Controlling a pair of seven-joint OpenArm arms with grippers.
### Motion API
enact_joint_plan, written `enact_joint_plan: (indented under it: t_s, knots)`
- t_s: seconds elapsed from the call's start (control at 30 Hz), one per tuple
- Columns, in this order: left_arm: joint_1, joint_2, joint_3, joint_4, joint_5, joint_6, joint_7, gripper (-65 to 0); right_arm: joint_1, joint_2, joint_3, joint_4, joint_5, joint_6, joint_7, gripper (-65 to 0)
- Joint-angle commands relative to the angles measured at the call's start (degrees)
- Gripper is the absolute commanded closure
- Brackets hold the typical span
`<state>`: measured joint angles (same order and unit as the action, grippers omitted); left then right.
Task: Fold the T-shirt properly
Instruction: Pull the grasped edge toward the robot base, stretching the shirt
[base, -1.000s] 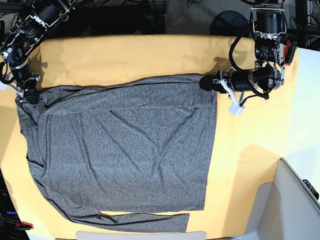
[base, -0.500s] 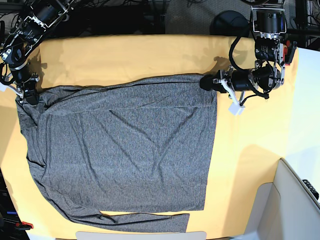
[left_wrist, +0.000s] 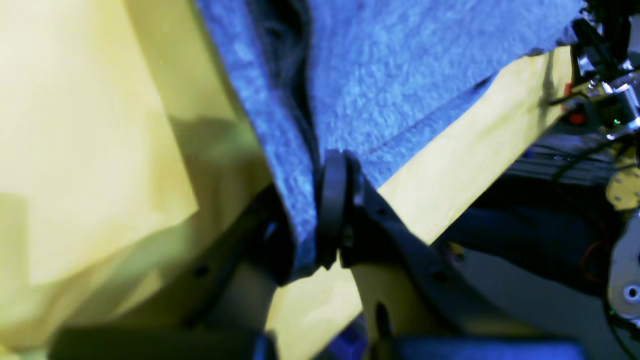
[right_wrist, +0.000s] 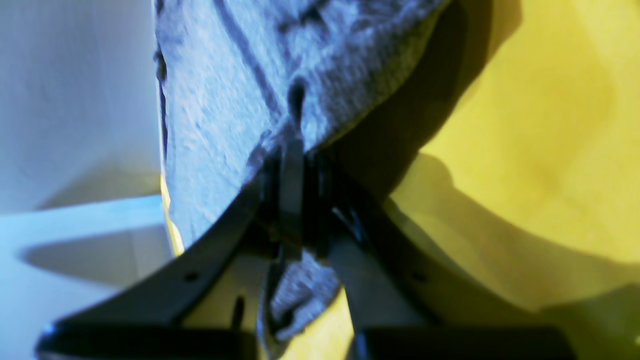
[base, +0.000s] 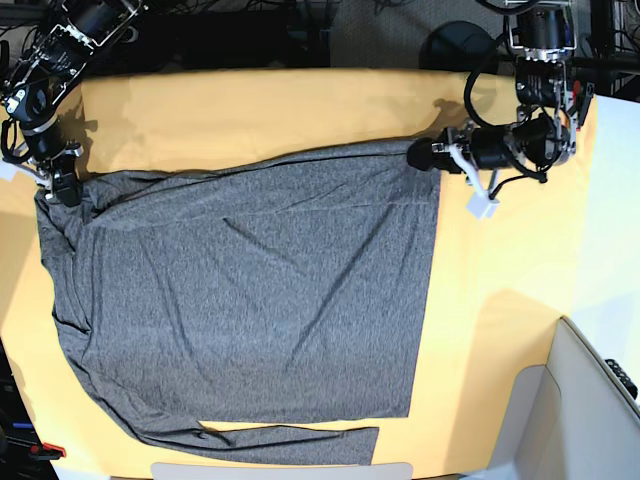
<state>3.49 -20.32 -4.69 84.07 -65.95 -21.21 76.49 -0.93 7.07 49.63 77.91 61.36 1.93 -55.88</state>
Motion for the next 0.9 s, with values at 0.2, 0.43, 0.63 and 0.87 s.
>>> enact_joint_plan:
  t_s: [0.2, 0.43, 0.63, 0.87]
  knots:
    - [3.41, -1.97, -3.88, 2.48, -0.82, -0.28, 0.04, -0.5, -7.64, -0.87, 0.53, 2.66, -5.5, -5.06, -3.16, 0.0]
    - [8.43, -2.5, -5.82, 6.08, -0.9, -0.37, -0.14, -0.5, -12.92, -0.87, 0.53, 8.03, -5.41, -5.06, -3.16, 0.0]
    - [11.68, -2.5, -6.78, 9.33, -0.82, -0.37, -0.05, -0.5, -17.05, -0.79, 0.53, 11.1, -3.39, -5.06, -3.16, 0.0]
    - [14.14, -2.41, -6.87, 9.42, -0.82, -0.37, -0.49, -0.5, -19.25, 1.32, 0.53, 11.19, 0.83, -5.23, -3.16, 0.0]
